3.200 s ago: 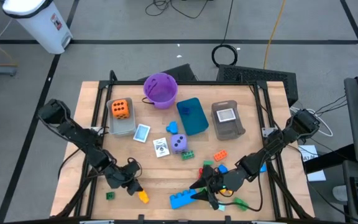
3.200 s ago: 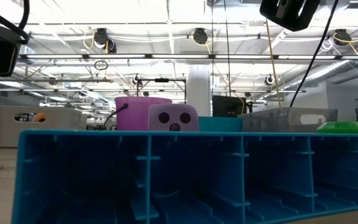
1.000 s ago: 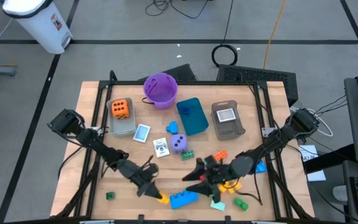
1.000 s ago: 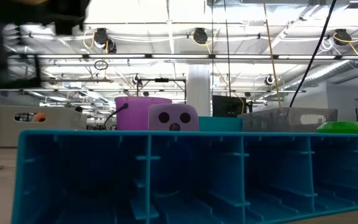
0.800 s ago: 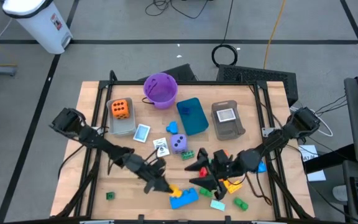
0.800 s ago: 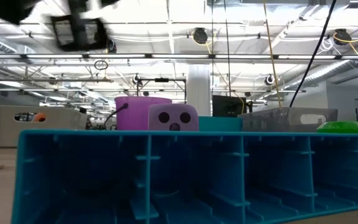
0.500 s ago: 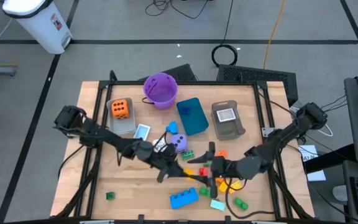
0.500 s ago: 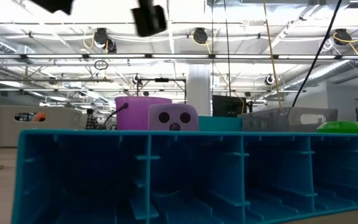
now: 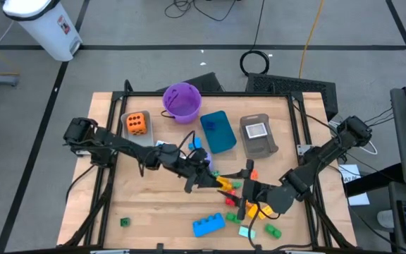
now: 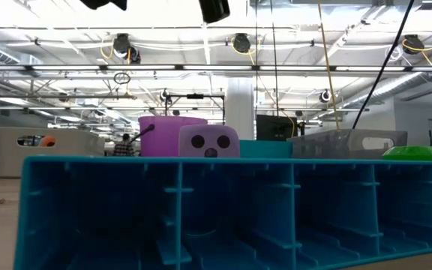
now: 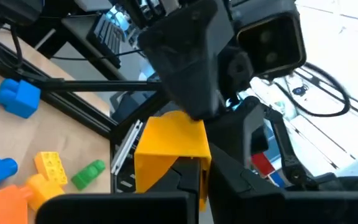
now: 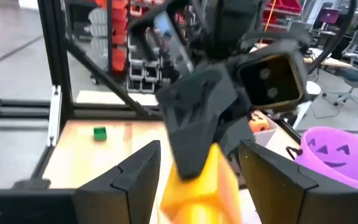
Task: Pick & Place Toys
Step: Put the yellow game piece into the blue bin
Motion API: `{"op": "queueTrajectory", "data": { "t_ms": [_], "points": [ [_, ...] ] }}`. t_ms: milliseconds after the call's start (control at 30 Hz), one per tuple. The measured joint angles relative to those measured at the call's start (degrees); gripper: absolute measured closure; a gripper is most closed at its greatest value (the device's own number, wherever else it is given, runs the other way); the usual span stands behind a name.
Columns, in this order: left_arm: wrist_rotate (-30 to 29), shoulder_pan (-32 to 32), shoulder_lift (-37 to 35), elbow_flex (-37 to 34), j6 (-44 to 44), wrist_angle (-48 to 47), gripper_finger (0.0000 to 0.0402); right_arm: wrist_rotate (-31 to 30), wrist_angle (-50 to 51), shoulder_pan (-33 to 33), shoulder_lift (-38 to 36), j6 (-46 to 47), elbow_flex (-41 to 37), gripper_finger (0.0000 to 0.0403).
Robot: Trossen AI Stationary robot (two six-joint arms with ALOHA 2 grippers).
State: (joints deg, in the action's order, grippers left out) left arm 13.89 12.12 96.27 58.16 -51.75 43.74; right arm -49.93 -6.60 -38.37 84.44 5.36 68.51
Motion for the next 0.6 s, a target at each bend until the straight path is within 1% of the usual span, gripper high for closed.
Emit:
{"op": "queueTrajectory", "data": {
  "t_ms": [67,100,167,300,467,600],
  "points": [
    [0.56,-0.46,0.00,0.01,-0.46,0.03,0.0394,-0.45,1.38,0.00,0.02,0.92,0.00,0.0193],
    [0.64,-0.63,0.00,0.01,-0.88,0.05,0.0395,-1.81,2.11,-0.02,0.02,1.29,0.00,0.0193],
    [0.58,-0.70,0.00,0.01,-1.18,0.07,0.0389,-4.53,3.05,0.00,0.02,1.00,0.00,0.0193],
    [0.24,-0.97,0.00,0.01,-2.12,-0.04,0.0379,-6.93,4.93,-0.02,0.02,0.55,0.00,0.0193],
    [0.02,-1.41,0.02,0.01,-2.66,-0.35,0.0394,-7.10,4.77,0.06,-0.04,1.19,-1.13,0.0193],
    [0.06,-2.04,0.06,-0.01,-4.00,0.72,0.0384,-7.12,5.59,0.09,-0.02,2.66,-2.38,0.0193]
  ]
}}
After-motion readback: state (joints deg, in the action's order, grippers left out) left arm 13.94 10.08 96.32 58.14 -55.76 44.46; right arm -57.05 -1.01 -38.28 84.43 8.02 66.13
